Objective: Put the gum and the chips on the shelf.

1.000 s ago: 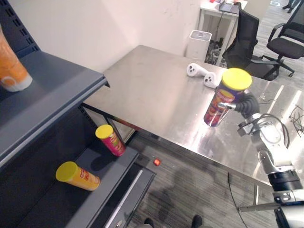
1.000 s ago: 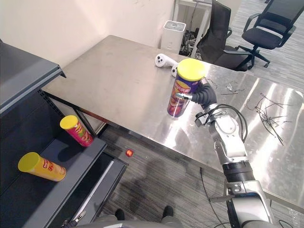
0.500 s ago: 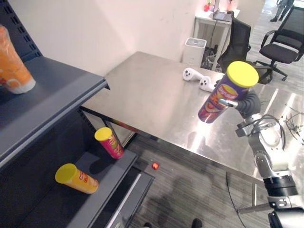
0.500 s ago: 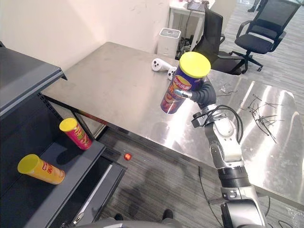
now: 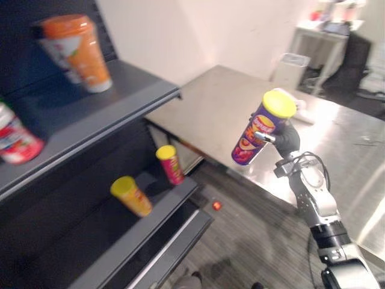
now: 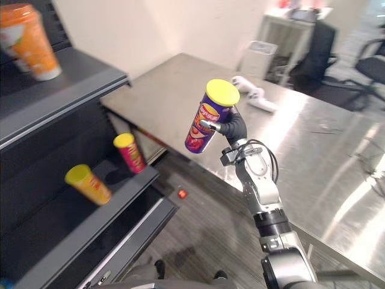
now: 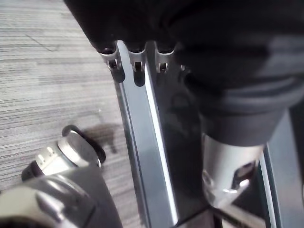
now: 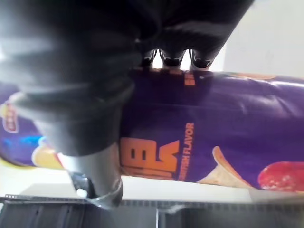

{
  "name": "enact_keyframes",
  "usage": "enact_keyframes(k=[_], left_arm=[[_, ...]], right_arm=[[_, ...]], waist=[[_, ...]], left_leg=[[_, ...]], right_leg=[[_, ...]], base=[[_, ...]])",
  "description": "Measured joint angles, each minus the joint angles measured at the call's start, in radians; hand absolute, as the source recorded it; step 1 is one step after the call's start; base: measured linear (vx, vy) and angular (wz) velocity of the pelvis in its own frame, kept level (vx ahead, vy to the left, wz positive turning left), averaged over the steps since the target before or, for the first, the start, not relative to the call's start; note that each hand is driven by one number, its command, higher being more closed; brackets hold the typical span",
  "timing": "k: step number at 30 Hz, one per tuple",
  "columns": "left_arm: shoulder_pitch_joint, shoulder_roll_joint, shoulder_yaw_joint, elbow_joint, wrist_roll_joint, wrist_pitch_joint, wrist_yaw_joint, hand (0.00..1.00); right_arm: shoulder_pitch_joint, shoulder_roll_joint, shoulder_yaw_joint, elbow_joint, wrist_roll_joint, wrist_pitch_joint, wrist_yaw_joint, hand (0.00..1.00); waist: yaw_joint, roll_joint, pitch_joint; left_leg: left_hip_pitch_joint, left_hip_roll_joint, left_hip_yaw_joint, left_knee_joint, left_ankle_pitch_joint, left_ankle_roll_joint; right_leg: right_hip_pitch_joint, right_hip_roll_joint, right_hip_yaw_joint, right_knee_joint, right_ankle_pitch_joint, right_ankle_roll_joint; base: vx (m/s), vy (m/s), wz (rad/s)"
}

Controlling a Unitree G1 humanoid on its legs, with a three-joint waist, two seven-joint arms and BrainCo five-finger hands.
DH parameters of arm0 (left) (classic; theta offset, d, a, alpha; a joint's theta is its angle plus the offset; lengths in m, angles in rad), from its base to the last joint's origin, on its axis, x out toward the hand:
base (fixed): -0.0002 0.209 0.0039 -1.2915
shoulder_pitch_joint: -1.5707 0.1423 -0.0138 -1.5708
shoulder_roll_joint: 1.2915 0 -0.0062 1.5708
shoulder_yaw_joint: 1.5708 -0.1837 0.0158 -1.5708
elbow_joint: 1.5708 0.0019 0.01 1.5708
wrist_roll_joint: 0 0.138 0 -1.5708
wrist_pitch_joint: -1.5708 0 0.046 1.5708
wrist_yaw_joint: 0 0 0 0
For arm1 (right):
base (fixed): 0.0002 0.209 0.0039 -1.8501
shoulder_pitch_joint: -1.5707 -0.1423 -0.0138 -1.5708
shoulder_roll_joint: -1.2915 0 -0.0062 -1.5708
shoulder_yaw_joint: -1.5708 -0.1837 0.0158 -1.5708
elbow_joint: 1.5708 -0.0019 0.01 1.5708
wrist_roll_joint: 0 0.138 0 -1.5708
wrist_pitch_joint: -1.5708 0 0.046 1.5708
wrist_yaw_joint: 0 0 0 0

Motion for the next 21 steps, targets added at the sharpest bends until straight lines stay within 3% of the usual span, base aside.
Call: enact_keyframes(k=[1, 2, 3, 4, 5, 6, 7, 8, 9, 10, 11, 13, 14, 16, 19, 21], left_arm=[[0.011, 0.001, 0.001, 0.000, 0.002, -0.001, -0.001, 0.00], [0.014, 0.009, 0.008, 0.001, 0.004, 0.000, -0.001, 0.00], [0.014, 0.012, 0.035, 0.010, 0.012, 0.002, -0.001, 0.00], [0.019, 0.003, 0.038, 0.021, 0.015, 0.003, -0.002, 0.00], [0.019, 0.002, 0.037, 0.022, 0.020, 0.003, -0.003, 0.00], [0.022, 0.000, 0.037, 0.019, 0.021, -0.001, -0.004, 0.00], [0.016, 0.007, 0.040, 0.017, 0.020, 0.000, -0.004, 0.00], [0.019, 0.008, 0.043, 0.026, 0.020, 0.004, -0.004, 0.00], [0.030, 0.008, 0.048, 0.046, 0.020, 0.007, -0.005, 0.00], [0.052, 0.008, 0.051, 0.054, 0.020, 0.010, -0.005, 0.00], [0.055, 0.006, 0.074, 0.062, 0.020, 0.010, -0.006, 0.00], [0.053, 0.006, 0.088, 0.077, 0.020, 0.006, -0.005, 0.00], [0.056, 0.010, 0.093, 0.079, 0.020, -0.001, -0.005, 0.00], [0.058, 0.003, 0.099, 0.083, 0.020, 0.001, -0.006, 0.00], [0.054, -0.016, 0.087, 0.079, 0.020, -0.007, -0.016, 0.00], [0.054, -0.018, 0.073, 0.079, 0.023, -0.016, -0.023, 0.00]], right_arm=[[-0.001, 0.001, -0.001, 0.000, -0.006, 0.000, -0.007, 1.00], [0.000, 0.001, -0.001, 0.000, -0.010, -0.002, -0.006, 1.00], [0.000, -0.009, -0.020, -0.002, -0.028, -0.011, -0.002, 1.00], [0.012, -0.026, -0.068, -0.001, -0.029, -0.015, -0.007, 1.00], [0.020, -0.032, -0.099, -0.001, -0.029, -0.020, -0.010, 1.00], [0.046, -0.056, -0.154, -0.002, -0.029, -0.030, -0.019, 1.00], [0.058, -0.080, -0.190, -0.005, -0.029, -0.035, -0.017, 1.00], [0.059, -0.081, -0.208, -0.005, -0.027, -0.036, -0.015, 1.00], [0.068, -0.080, -0.222, -0.015, -0.025, -0.041, -0.015, 1.00], [0.091, -0.082, -0.241, -0.043, -0.021, -0.049, -0.012, 1.00], [0.120, -0.097, -0.266, -0.073, -0.014, -0.051, -0.013, 1.00], [0.134, -0.114, -0.283, -0.085, -0.013, -0.051, -0.011, 1.00], [0.143, -0.108, -0.286, -0.085, 0.005, -0.051, -0.012, 1.00], [0.161, -0.108, -0.286, -0.099, 0.007, -0.051, -0.012, 1.00], [0.185, -0.108, -0.324, -0.114, 0.006, -0.051, -0.025, 1.00], [0.192, -0.100, -0.362, -0.110, 0.005, -0.050, -0.050, 1.00]], waist=[[0.004, 0.005, 0.002], [0.001, -0.003, 0.000], [-0.006, -0.021, 0.007], [-0.004, 0.015, 0.001], [-0.014, 0.017, 0.009], [-0.029, -0.014, 0.013], [-0.034, -0.063, 0.016], [-0.028, -0.066, 0.018], [-0.026, -0.066, 0.014], [-0.033, -0.064, 0.012], [-0.054, -0.061, 0.010], [-0.062, -0.044, -0.010], [-0.065, -0.064, -0.019], [-0.064, -0.071, -0.035], [-0.079, -0.041, -0.059], [-0.082, -0.025, -0.068]], left_leg=[[0.004, 0.040, 0.084, -0.046, -0.001, 0.014], [0.009, 0.057, 0.157, -0.067, -0.009, 0.056], [-0.011, 0.099, 0.332, -0.011, -0.005, 0.142], [-0.029, 0.164, 0.475, 0.113, 0.115, 0.227], [-0.050, 0.157, 0.506, 0.129, 0.162, 0.180], [-0.051, 0.097, 0.488, 0.050, 0.297, 0.147], [-0.037, 0.052, 0.461, -0.003, 0.346, 0.157], [-0.038, 0.072, 0.499, 0.082, 0.288, 0.176], [-0.029, 0.118, 0.543, 0.211, 0.213, 0.159], [0.005, 0.157, 0.563, 0.296, 0.177, 0.138], [0.057, 0.184, 0.567, 0.304, 0.205, 0.145], [0.077, 0.175, 0.565, 0.230, 0.237, 0.138], [0.076, 0.149, 0.574, 0.167, 0.270, 0.107], [0.087, 0.116, 0.558, 0.060, 0.289, 0.081], [0.134, 0.081, 0.538, -0.172, 0.316, 0.042], [0.136, 0.074, 0.540, -0.222, 0.316, 0.040]], right_leg=[[0.001, 0.005, -0.036, 0.008, -0.004, -0.007], [0.003, 0.001, -0.057, -0.006, -0.009, -0.017], [0.015, -0.023, -0.122, -0.023, -0.011, -0.021], [-0.001, -0.034, -0.185, 0.064, -0.047, -0.023], [-0.009, -0.062, -0.207, 0.127, -0.092, -0.012], [-0.017, -0.127, -0.255, 0.189, -0.142, -0.032], [-0.020, -0.185, -0.302, 0.191, -0.143, -0.034], [-0.021, -0.195, -0.318, 0.195, -0.141, -0.035], [-0.020, -0.202, -0.331, 0.201, -0.139, -0.038], [-0.020, -0.212, -0.353, 0.206, -0.140, -0.038], [-0.025, -0.216, -0.377, 0.206, -0.138, -0.040], [-0.050, -0.218, -0.397, 0.200, -0.129, -0.033], [-0.060, -0.215, -0.406, 0.156, -0.101, -0.025], [-0.067, -0.197, -0.426, 0.104, -0.048, -0.030], [-0.074, -0.181, -0.505, 0.112, -0.035, -0.031], [-0.073, -0.188, -0.537, 0.139, -0.035, -0.031]], base=[[-0.15, -0.097, 1.11], [-0.07, -0.106, 1.31], [-0.01, -0.078, 1.38], [0.01, -0.054, 1.57], [-0.05, -0.016, 1.75], [-0.10, 0.023, 1.78], [-0.11, 0.018, 1.43], [-0.07, -0.034, 0.78], [-0.07, -0.055, 0.44], [-0.09, -0.024, 0.70], [-0.08, 0.043, 0.65], [-0.08, 0.108, 0.50], [-0.06, 0.109, 0.36], [-0.02, 0.074, 0.25], [0.01, 0.139, 0.58], [-0.04, 0.183, 0.78]])
